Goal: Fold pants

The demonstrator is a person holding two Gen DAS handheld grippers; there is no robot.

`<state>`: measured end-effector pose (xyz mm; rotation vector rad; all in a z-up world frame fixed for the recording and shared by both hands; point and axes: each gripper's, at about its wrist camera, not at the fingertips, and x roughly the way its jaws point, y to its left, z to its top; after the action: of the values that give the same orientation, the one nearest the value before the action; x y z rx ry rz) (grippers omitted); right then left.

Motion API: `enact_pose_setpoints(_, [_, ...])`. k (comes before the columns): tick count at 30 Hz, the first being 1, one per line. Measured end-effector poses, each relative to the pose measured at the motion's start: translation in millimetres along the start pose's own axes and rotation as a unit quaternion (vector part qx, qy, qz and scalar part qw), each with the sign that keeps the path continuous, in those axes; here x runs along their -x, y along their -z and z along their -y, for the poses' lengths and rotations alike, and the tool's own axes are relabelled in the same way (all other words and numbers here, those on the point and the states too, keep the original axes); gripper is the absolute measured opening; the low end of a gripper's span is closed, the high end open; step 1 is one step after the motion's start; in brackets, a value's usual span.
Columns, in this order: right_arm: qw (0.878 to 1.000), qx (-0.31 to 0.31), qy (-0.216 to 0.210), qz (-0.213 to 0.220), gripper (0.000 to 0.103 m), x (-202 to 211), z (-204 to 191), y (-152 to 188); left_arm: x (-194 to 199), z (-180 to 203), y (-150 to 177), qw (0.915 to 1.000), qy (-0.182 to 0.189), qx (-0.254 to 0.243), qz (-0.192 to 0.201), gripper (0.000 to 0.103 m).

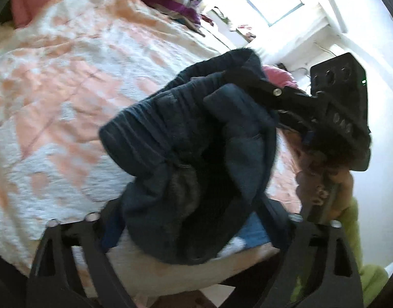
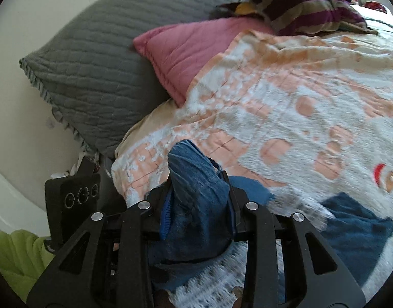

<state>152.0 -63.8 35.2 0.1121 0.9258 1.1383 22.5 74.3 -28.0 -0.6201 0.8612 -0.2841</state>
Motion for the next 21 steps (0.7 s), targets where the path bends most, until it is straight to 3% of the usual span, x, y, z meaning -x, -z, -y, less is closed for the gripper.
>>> enact_pose_setpoints(5, [1.0,-0.021,0.002,0.022,0.037,28,17,10,-6,41,2,0.9988,-0.002,-0.049,0.008,0.077])
enact_pose_setpoints(7, [0.999,-0.032,0.001,0.038,0.055,44,24,16,-10,57,5,0.9971,-0.006,-0.076,0.008,0.077])
enact_pose_setpoints(9, [0.997,-0.038,0.028,0.054,0.061,64,32,25,-15,70,12,0.9949,-0.007,-0.101,0.003,0.077])
enact_pose_setpoints(14, [0.987,-0.047,0.138,0.062,0.061,95,51,56,-41,92,31,0.988,0.01,-0.146,-0.049,0.077])
enact_pose_setpoints(18, [0.987,-0.065,0.142,0.04,0.062,85,61,71,-59,96,41,0.9814,-0.019,-0.179,-0.067,0.077])
enact_pose_setpoints(21, [0.982,-0.056,0.182,0.005,0.058,66,66,78,-61,96,45,0.9802,-0.025,-0.182,-0.075,0.077])
